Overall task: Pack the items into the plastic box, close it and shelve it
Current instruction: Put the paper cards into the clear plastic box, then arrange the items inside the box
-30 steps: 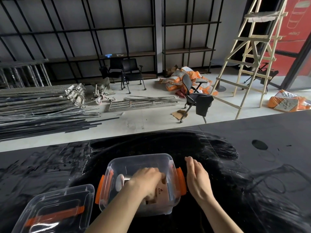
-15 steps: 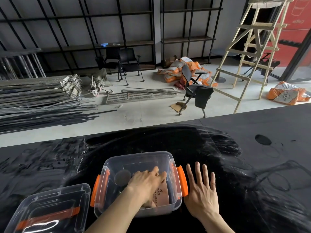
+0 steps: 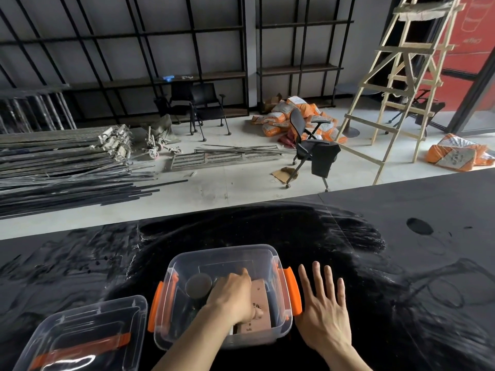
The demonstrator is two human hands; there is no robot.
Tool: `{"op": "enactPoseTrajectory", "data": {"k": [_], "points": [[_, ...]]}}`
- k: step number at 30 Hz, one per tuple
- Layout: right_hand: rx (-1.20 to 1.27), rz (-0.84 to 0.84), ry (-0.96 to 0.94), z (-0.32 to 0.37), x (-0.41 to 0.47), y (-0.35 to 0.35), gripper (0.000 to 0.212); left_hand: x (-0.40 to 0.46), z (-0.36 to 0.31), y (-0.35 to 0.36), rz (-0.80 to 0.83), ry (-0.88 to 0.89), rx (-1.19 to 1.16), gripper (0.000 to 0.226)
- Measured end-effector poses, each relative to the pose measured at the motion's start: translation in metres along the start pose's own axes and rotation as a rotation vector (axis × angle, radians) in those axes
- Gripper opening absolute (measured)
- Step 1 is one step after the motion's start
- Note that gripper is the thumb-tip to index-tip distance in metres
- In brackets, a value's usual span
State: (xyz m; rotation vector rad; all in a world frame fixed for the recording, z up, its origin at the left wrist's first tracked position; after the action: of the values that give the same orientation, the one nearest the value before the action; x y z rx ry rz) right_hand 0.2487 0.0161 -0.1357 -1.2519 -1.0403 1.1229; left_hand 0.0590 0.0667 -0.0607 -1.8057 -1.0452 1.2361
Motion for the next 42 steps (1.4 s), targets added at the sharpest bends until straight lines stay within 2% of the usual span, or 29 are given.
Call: {"op": "enactPoseTrajectory", "data": {"k": [3,5,8,18,26,31,33,35,38,40,42], "points": [[0.063,0.034,0.009,-0.002,0.006,-0.001,0.070,0.004,-0.003,0.005,-0.033,-0.069,0.048,0.101],[0.116,0.051,0.021,-0.004,0.009,-0.004,0.065,0.006,-0.003,0.008,-0.049,-0.109,0.048,0.094],[0.059,0.041,-0.008,-0.004,0.005,-0.002,0.071,0.005,-0.006,0.008,-0.058,-0.146,0.018,0.081],[-0.048,0.058,-0.021,0.000,0.001,0.002,0.083,0.013,-0.018,0.017,-0.033,-0.252,-0.066,0.086],[-0.026,0.056,-0.018,-0.001,0.002,0.006,0.085,0.008,-0.017,0.008,0.003,-0.242,-0.028,0.080],[0.012,0.111,-0.022,-0.004,0.005,0.003,0.086,-0.007,-0.022,-0.013,-0.039,-0.078,0.052,0.055],[0.073,0.120,-0.022,-0.006,0.008,-0.006,0.079,-0.018,-0.020,-0.028,-0.100,0.029,0.125,0.047],[0.235,0.083,0.043,-0.009,0.015,-0.027,0.061,-0.027,-0.017,-0.042,-0.141,0.102,0.173,0.042],[0.510,-0.069,0.172,-0.001,0.028,-0.072,0.032,-0.040,-0.006,-0.054,-0.086,0.163,0.250,0.043],[0.590,-0.202,0.118,0.013,0.030,-0.099,0.024,-0.046,-0.003,-0.057,-0.052,0.183,0.377,0.044],[0.612,-0.224,-0.075,0.073,0.024,-0.118,0.026,-0.064,0.034,-0.059,-0.040,0.156,0.444,0.041]]}}
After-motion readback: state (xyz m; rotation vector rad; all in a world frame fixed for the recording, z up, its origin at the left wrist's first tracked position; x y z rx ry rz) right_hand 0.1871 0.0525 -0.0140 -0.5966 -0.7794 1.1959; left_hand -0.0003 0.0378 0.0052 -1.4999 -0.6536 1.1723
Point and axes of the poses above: each hand's wrist, its own x-axis towards the middle knuckle, its own y-axis out of the palm, z = x × y, the point moved 2 cm from there along x, towards the middle knuckle, and after that the axes turned 7 degrees about -x, right-handed, at the moved point
